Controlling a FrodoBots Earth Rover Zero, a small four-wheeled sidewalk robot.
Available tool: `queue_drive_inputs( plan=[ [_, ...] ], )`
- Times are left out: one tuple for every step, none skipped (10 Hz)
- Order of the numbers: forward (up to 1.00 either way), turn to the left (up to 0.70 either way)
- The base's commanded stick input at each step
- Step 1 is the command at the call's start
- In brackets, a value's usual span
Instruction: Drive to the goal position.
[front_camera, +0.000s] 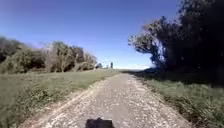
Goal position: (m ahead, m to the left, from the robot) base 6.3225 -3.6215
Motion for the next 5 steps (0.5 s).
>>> queue_drive_inputs(
  plan=[
    [0.5, 0.0],
    [0.5, 0.0],
    [0.5, 0.0],
    [0.5, 0.0],
    [0.5, 0.0]
  ],
)
